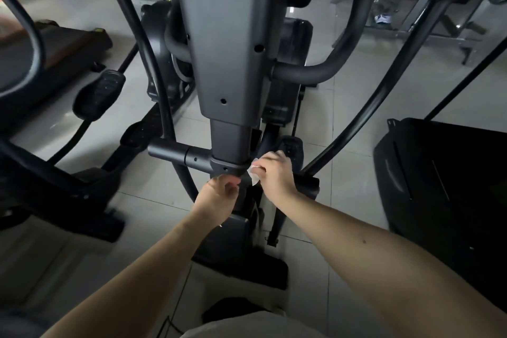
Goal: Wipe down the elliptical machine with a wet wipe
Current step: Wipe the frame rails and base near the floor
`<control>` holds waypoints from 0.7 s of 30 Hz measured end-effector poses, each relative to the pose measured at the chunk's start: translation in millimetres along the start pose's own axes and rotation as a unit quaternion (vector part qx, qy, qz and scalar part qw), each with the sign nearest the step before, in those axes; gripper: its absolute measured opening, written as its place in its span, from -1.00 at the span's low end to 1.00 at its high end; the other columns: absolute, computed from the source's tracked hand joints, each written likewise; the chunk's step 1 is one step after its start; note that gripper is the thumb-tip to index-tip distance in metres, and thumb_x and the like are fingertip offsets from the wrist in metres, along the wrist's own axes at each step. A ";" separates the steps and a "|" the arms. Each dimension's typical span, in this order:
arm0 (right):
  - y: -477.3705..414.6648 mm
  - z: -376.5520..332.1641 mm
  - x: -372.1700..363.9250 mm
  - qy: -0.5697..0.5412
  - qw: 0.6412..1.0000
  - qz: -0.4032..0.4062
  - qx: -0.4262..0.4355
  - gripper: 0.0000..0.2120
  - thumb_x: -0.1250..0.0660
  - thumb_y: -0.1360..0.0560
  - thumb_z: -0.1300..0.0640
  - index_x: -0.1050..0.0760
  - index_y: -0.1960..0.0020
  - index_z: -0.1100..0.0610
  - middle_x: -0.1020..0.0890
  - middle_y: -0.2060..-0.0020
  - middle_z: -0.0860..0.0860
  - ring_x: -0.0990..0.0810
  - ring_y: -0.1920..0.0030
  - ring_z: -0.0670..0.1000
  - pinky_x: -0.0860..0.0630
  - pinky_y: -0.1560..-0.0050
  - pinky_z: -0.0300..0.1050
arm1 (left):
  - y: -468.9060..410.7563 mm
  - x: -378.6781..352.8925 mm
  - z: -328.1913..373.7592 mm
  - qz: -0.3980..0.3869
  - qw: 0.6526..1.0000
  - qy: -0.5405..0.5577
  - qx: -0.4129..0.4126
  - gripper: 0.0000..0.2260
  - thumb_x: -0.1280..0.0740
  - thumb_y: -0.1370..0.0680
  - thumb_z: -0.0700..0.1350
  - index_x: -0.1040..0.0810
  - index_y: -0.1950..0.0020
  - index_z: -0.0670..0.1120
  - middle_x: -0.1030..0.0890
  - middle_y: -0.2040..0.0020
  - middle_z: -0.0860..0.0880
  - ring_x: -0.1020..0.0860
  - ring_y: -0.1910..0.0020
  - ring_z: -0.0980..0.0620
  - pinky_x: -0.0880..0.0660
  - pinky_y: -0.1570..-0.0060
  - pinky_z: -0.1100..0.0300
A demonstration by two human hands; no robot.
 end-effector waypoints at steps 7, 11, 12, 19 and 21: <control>11.7 64.5 45.7 0.078 0.997 -0.002 -0.023 -0.77 -0.39 -0.36 0.42 -0.69 0.29 0.13 -0.64 0.30 0.01 -0.54 0.17 0.11 -0.48 0.11 0.02 | 0.9 -10.8 14.2 -0.013 1.000 -0.017 0.007 -0.82 -0.31 -0.61 -0.15 -0.65 -0.15 -0.01 -0.69 0.10 0.07 -0.65 0.23 0.08 -0.62 0.08 0.13; 17.2 92.9 57.7 0.069 0.993 -0.035 -0.084 -0.79 -0.34 -0.48 0.44 -0.71 0.15 0.23 -0.66 0.15 0.11 -0.56 0.03 0.13 -0.47 0.07 -0.06 | -3.0 -17.6 19.9 -0.019 1.000 -0.019 0.007 -0.82 -0.31 -0.61 -0.14 -0.64 -0.16 0.02 -0.69 0.09 0.08 -0.64 0.21 0.12 -0.60 0.05 0.18; 18.5 92.1 57.1 0.068 0.993 -0.033 -0.087 -0.80 -0.33 -0.51 0.41 -0.70 0.12 0.24 -0.65 0.13 0.11 -0.56 0.01 0.13 -0.42 0.08 -0.09 | -4.1 -19.3 20.9 -0.023 1.000 -0.019 0.006 -0.82 -0.31 -0.61 -0.14 -0.64 -0.16 0.02 -0.70 0.07 0.07 -0.65 0.20 0.11 -0.60 0.02 0.17; 9.7 20.1 8.1 0.030 0.994 -0.037 -0.099 -0.85 -0.31 -0.56 0.36 -0.66 0.09 0.29 -0.59 0.03 0.10 -0.49 -0.08 0.08 -0.33 -0.08 -0.20 | -22.6 -20.6 9.5 -0.082 0.996 0.016 -0.020 -0.83 -0.34 -0.60 -0.17 -0.65 -0.13 0.03 -0.70 0.05 0.12 -0.66 0.12 0.16 -0.62 -0.09 0.10; 5.7 -4.9 -18.6 0.005 0.993 -0.036 -0.110 -0.90 -0.37 -0.43 0.45 -0.64 0.11 0.34 -0.59 0.06 0.17 -0.54 -0.04 0.16 -0.48 -0.15 -0.04 | -30.1 -15.4 4.5 -0.110 0.993 0.012 -0.034 -0.82 -0.35 -0.59 -0.16 -0.65 -0.09 0.09 -0.70 0.00 0.13 -0.66 0.04 0.15 -0.62 -0.12 0.05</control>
Point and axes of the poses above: each hand's wrist, its own y-axis away from the middle knuckle, its own x-axis out of the back of the hand, z = x × y, the point moved 10 cm from there along -y, towards the middle knuckle
